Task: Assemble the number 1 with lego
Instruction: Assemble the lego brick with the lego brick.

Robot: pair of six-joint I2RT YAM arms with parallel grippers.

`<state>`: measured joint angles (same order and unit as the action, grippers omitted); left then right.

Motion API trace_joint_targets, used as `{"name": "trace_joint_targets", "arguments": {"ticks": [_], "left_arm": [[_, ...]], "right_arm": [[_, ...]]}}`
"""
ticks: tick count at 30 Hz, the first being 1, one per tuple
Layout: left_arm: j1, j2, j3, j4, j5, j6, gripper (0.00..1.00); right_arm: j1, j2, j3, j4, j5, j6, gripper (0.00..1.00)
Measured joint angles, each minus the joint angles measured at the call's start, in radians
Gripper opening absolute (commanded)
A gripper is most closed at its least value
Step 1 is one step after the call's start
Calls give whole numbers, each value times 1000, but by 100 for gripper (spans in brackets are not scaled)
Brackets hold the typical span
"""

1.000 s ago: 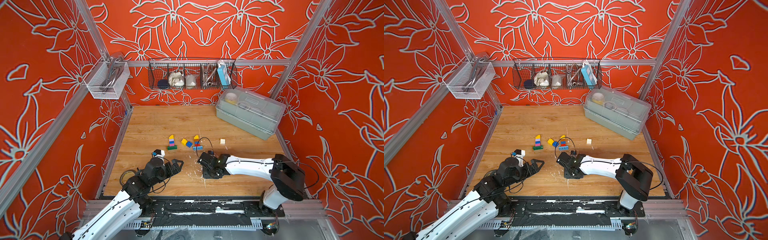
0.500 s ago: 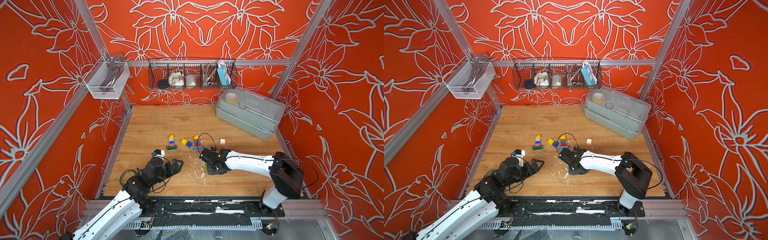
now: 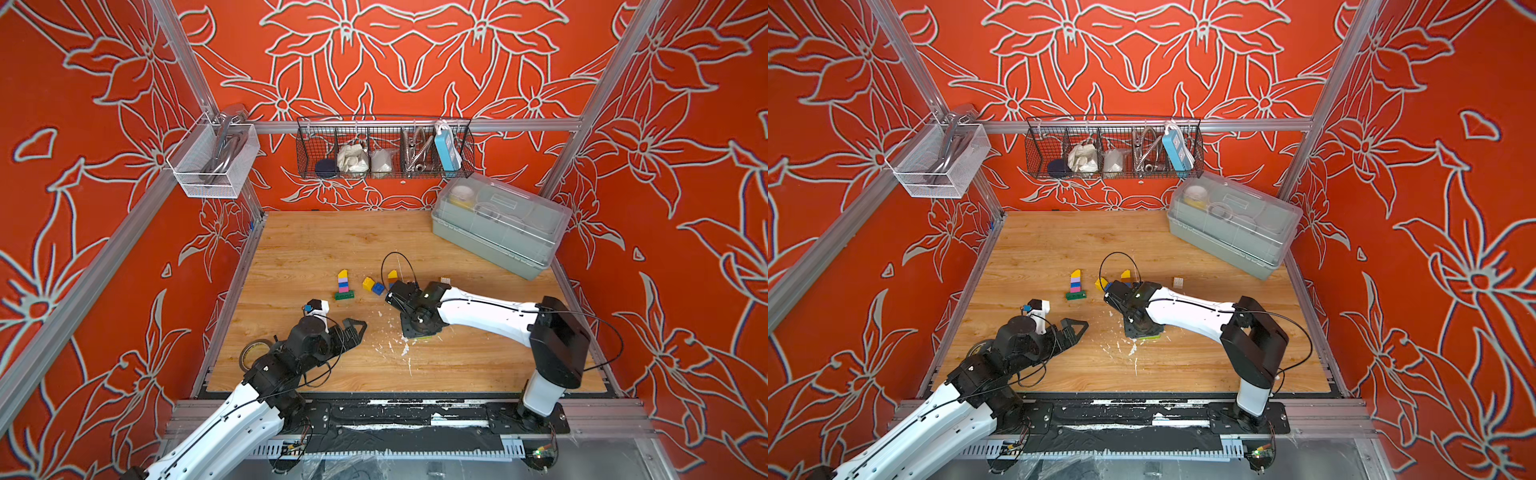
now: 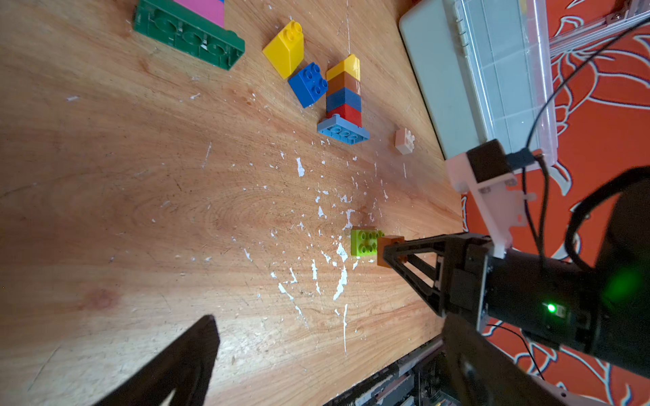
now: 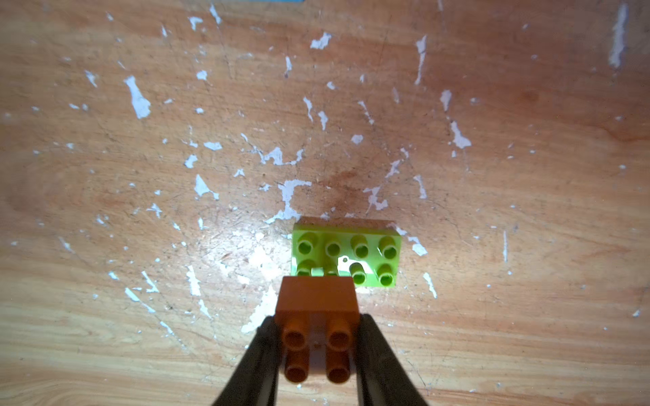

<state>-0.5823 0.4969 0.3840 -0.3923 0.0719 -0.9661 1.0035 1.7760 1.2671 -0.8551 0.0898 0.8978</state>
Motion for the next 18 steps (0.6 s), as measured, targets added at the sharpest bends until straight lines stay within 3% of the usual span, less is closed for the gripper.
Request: {"name": "trace_joint_targets", "arguments": {"ticks": [18], "left_arm": [[1,-1,-6,21,2,0,99]], "right_arm": [[-59,27,0,-14,-50,-31,15]]}}
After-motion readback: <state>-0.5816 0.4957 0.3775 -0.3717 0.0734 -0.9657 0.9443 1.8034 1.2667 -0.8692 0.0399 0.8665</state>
